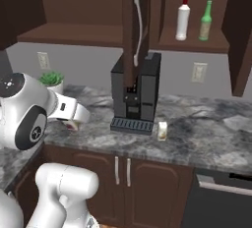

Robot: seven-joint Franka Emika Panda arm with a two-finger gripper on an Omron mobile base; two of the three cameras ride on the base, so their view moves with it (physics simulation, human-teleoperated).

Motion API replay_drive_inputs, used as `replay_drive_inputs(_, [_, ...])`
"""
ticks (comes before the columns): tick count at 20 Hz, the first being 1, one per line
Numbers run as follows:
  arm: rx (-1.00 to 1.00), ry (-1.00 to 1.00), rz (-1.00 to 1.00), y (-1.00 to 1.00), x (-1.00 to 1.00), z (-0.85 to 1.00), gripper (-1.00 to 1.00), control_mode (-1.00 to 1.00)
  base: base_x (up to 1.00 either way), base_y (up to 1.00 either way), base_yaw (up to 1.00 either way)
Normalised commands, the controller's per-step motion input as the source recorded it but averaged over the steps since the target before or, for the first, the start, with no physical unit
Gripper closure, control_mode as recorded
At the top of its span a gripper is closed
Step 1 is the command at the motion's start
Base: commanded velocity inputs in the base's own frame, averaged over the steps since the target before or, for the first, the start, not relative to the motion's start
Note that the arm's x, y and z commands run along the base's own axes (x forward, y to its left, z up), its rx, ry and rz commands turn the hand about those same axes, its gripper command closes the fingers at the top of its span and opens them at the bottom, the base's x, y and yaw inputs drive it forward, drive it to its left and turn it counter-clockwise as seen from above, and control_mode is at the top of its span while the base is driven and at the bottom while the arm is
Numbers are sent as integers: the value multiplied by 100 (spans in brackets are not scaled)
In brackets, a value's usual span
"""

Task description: Sort all alcoholic drinks to one cabinet, and non-alcoholic drinks to the other.

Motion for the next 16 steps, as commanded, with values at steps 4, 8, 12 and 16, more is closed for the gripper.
replay_drive_inputs(4, [0, 0, 0, 0, 0, 0, 100, 100, 72, 16, 2])
replay_drive_inputs(8, [0, 0, 0, 0, 0, 0, 100, 100, 57, 23, 2])
replay_drive_inputs(12, [0, 0, 0, 0, 0, 0, 100, 100, 43, 23, 1])
replay_drive_inputs(16, [0, 0, 0, 0, 0, 0, 100, 100, 29, 29, 1])
